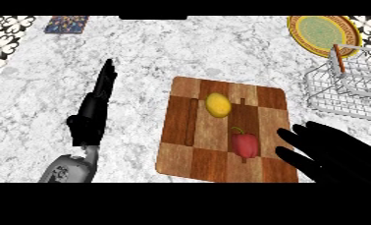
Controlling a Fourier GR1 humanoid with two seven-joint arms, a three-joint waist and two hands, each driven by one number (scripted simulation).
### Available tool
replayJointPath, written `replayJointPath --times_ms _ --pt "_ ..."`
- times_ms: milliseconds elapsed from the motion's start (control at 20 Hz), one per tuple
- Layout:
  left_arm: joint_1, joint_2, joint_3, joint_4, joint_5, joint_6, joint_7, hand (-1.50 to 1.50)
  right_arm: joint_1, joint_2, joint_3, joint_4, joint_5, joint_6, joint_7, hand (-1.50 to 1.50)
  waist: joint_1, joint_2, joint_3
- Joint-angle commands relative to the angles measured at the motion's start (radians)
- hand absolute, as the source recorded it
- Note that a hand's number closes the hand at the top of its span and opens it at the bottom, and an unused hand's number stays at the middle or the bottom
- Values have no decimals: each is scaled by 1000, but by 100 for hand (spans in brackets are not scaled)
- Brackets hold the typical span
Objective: Pick the bell pepper from the cutting board and place it in the tiered basket
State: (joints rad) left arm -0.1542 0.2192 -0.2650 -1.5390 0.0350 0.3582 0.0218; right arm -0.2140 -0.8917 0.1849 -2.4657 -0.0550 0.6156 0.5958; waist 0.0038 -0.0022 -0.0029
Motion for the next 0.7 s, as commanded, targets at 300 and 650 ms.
replayJointPath --times_ms 300,650 --pt "-5 -27 2 -5 -40 -14 16 0 -203 164 356 -7 104 33 386 -150 4 1 1" --pt "-6 -55 25 8 -44 -8 3 0 -198 140 378 30 125 68 418 -150 -3 1 2"
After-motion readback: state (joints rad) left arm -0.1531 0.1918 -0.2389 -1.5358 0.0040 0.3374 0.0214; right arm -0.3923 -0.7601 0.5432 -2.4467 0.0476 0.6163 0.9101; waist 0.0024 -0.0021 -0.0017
